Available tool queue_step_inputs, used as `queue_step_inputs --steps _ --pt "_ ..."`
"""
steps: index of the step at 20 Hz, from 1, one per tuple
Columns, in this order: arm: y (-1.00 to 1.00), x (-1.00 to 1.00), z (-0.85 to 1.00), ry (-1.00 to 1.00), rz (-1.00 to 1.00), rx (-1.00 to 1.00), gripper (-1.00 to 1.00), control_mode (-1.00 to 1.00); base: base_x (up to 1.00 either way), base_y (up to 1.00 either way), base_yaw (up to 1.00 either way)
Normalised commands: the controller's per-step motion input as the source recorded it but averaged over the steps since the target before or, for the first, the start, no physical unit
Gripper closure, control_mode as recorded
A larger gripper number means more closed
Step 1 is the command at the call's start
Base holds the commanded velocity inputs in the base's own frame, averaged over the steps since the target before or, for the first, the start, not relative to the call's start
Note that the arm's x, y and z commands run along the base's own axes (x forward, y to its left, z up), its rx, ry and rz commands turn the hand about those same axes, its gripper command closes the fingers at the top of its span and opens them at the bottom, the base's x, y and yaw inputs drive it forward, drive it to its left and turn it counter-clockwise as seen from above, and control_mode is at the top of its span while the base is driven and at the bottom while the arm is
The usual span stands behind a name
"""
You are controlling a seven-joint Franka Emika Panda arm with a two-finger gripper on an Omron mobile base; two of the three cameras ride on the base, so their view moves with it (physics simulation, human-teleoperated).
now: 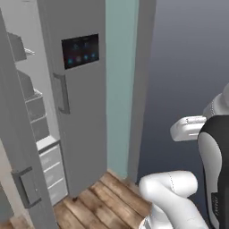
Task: Take the mushroom, peach, and broccoli from the freezer and place them in the bowl on the counter.
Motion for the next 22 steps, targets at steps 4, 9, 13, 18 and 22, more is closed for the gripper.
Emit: queue_step_inputs --steps 4,9,13,18,22 --pt "0.00 0.00 0.00 0.00 0.00 0.00 -1.00 1.00 0.46 -0.70 0.66" --pt "0.00 0.00 0.00 0.00 0.00 0.00 -1.00 1.00 0.51 -0.75 0.61" --pt "0.00 0.00 0.00 0.00 0.00 0.00 -1.00 1.00 0.64 -0.54 0.56" --pt "0.00 0.00 0.00 0.00 0.00 0.00 -1.00 1.00 0.69 -0.35 0.46" --pt "0.00 0.00 0.00 0.00 0.00 0.00 -1.00 1.00 0.69 -0.09 0.35"
